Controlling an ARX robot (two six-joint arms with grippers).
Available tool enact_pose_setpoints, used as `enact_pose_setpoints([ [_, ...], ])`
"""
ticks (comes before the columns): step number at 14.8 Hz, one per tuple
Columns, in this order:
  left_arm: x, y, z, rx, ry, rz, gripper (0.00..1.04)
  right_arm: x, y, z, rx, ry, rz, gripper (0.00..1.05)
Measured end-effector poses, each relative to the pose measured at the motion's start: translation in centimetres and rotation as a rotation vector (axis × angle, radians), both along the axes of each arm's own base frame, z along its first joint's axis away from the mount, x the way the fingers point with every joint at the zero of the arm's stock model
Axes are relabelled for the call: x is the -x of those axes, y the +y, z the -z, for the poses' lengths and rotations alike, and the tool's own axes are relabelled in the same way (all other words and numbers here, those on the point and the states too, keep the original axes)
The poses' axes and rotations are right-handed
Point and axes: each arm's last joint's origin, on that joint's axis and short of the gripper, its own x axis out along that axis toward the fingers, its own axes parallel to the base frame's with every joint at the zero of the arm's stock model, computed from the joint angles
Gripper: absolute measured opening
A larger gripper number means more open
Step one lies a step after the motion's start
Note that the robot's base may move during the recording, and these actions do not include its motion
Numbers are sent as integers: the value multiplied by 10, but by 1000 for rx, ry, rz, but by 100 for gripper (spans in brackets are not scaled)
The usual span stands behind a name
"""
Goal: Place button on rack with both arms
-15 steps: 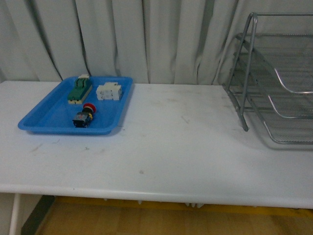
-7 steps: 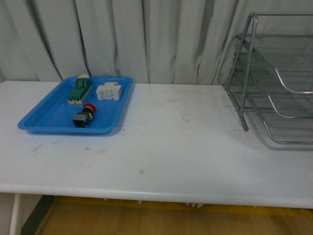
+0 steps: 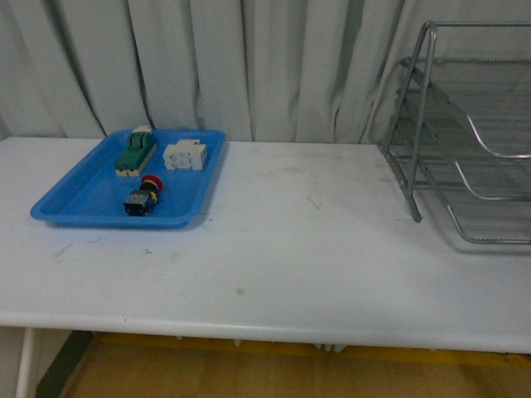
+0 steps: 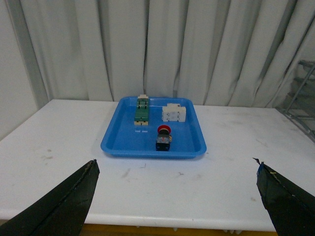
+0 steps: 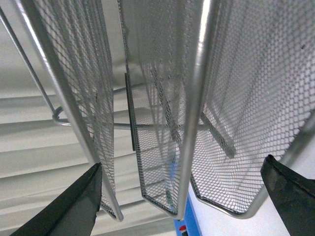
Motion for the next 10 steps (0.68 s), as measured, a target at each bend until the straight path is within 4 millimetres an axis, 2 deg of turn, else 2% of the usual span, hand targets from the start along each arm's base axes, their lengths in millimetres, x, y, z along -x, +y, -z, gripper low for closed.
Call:
enact_pose_setpoints([
  [3,0,0,0,0,0,0,98,4,2,7,-13,26,-3,98],
  [8,0,0,0,0,0,0,98,-12,-9,4,14,-23,7,97],
  [10,0,0,0,0,0,0,98,-16,-12,9,24,-23,8,96],
])
